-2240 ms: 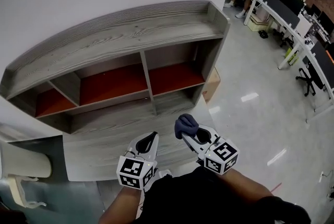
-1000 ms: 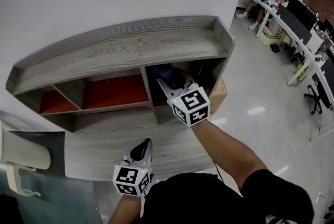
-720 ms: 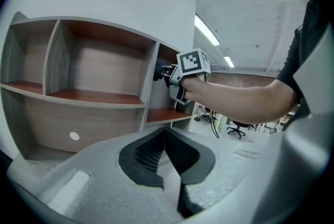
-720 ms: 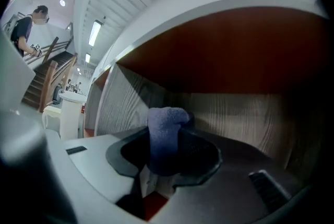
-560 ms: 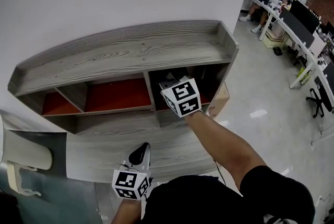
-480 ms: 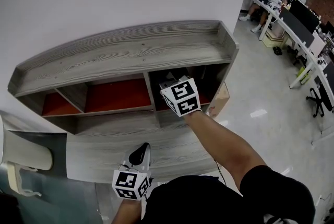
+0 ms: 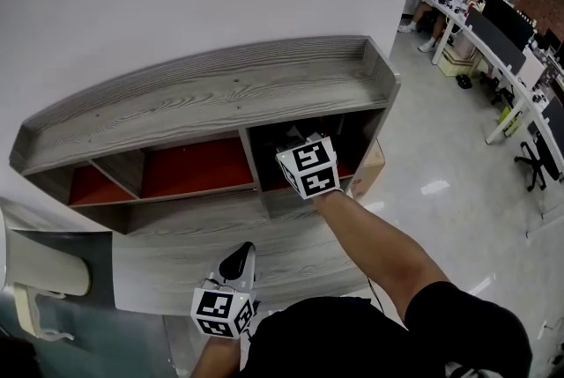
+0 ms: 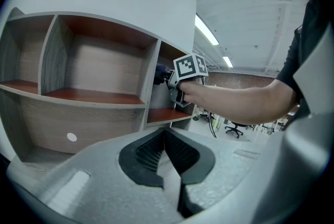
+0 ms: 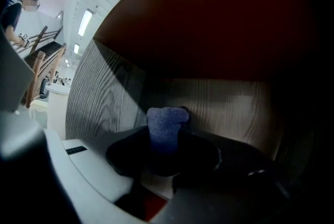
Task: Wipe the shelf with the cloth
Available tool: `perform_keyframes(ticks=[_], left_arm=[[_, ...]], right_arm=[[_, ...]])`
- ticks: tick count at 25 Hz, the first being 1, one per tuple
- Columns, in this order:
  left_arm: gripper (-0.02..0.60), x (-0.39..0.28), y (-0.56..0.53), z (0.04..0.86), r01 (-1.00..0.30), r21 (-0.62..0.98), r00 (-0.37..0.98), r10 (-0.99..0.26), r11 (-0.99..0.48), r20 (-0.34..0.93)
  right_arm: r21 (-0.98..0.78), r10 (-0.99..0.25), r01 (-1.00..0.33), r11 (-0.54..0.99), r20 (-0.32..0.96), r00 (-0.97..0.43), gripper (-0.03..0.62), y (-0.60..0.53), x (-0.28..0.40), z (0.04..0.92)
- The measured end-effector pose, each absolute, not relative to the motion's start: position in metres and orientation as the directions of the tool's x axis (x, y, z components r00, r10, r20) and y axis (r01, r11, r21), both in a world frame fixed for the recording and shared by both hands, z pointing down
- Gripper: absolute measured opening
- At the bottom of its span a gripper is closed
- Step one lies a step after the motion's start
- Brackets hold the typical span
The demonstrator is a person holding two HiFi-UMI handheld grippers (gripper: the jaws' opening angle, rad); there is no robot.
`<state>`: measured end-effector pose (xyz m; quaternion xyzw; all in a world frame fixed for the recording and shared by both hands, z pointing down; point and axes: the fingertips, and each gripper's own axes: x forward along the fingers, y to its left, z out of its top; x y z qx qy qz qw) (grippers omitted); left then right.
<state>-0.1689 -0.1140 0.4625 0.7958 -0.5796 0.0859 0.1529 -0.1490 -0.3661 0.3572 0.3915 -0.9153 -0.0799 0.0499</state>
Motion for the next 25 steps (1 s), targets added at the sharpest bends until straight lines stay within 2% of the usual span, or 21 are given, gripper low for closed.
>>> perform_keyframes(ticks=[15,25], left_arm=[[0.009,-0.153,-0.130,0.465,-0.925,0.143,0.380,-0.869,-0.352,0.316],[0.009,-0.148,-0.130,0.464,-0.920,0.145,0.392,-0.865,-0.364,0.314]], right_arm=[[0.120,-0.871,-0.863,0.492,0.053,-0.489,0.127,-0.400,-0.056,0.378],[0.076,-0.894,-0.891,0.448,0.044,-0.446,0.127,-0.403,-0.035,0.374]])
